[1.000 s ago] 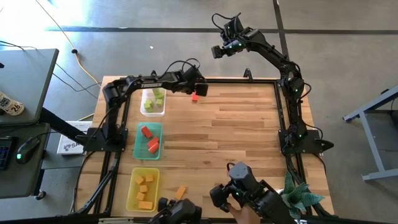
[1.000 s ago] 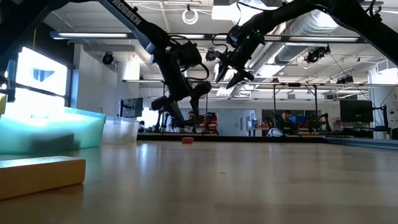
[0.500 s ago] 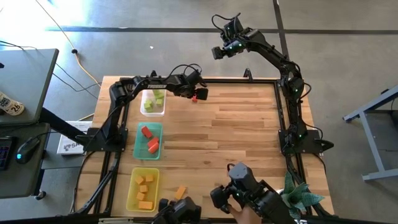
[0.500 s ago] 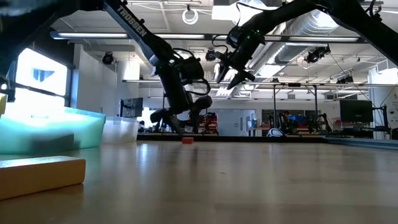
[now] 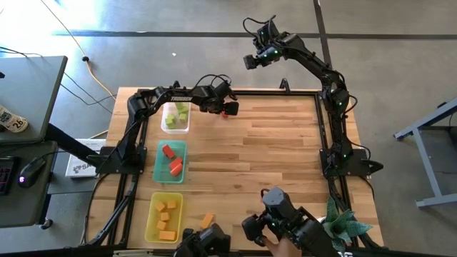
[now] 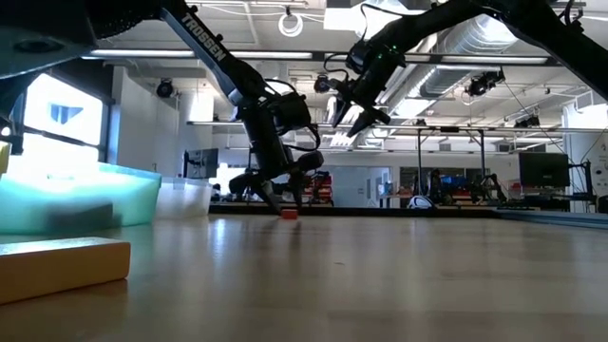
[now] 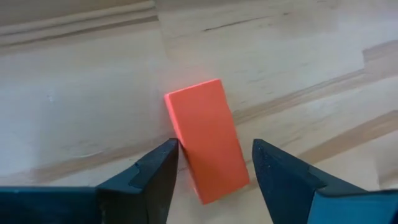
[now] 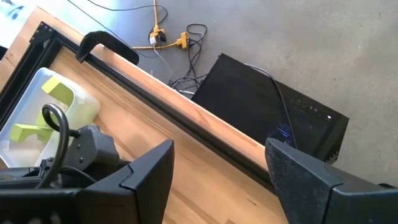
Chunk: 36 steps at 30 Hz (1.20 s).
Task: Sort & place blocks by color
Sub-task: Put the orange rectangular block into the green bin
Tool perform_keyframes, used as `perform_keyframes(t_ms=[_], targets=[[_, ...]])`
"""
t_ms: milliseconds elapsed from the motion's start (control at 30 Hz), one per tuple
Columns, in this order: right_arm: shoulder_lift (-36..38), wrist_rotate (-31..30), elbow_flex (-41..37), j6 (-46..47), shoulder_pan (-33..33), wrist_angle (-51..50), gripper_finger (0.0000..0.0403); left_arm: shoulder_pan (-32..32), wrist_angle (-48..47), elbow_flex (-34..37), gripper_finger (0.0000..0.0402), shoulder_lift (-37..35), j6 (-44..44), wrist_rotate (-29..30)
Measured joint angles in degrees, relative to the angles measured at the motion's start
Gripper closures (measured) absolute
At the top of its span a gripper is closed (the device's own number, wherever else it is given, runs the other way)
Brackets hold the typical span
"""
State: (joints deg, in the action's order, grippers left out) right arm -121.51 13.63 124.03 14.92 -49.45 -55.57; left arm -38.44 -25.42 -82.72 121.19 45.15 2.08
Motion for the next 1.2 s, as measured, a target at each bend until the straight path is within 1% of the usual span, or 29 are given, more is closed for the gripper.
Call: perform_keyframes(t_ms=[233, 400, 467, 600, 767, 833, 967, 1200], targets=[[0.0, 0.1, 0.0, 0.0, 0.0, -1.2, 0.0164, -0.6, -0.4, 0.0, 0.0254, 0.0, 1.7, -1.5], [0.0, 0.1, 0.0, 0.0, 0.2, -2.4, 0.0164, -1.5, 0.7, -0.2, 0.0284, 0.6, 3.5, -6.3], [0.0, 0.1, 0.0, 0.0, 0.4, -2.5, 0.0164, -1.7, 0.8, -0.2, 0.0294, 0.6, 3.5, -6.9], [0.0, 0.1, 0.0, -0.6, 0.7, -2.5, 0.0164, -1.7, -1.2, -0.2, 0.0319, 0.5, 0.0, -6.8], [0.0, 0.0, 0.0, -1.0, 0.9, -2.5, 0.0164, -1.8, -2.7, -0.3, 0.0362, 0.4, -3.1, -6.8], [0.0, -0.1, 0.0, -0.9, 0.9, -2.5, 0.0164, -1.7, -2.8, -0.2, 0.0371, 0.4, -4.1, -6.8], [0.0, -0.1, 0.0, -0.9, 0.9, -2.5, 0.0164, -1.6, -2.9, -0.2, 0.0370, 0.4, -6.8, -6.5], [0.0, -0.1, 0.0, -0.9, 0.9, -2.5, 0.0164, -1.6, -3.4, -0.2, 0.0339, 0.5, -9.4, -6.1]])
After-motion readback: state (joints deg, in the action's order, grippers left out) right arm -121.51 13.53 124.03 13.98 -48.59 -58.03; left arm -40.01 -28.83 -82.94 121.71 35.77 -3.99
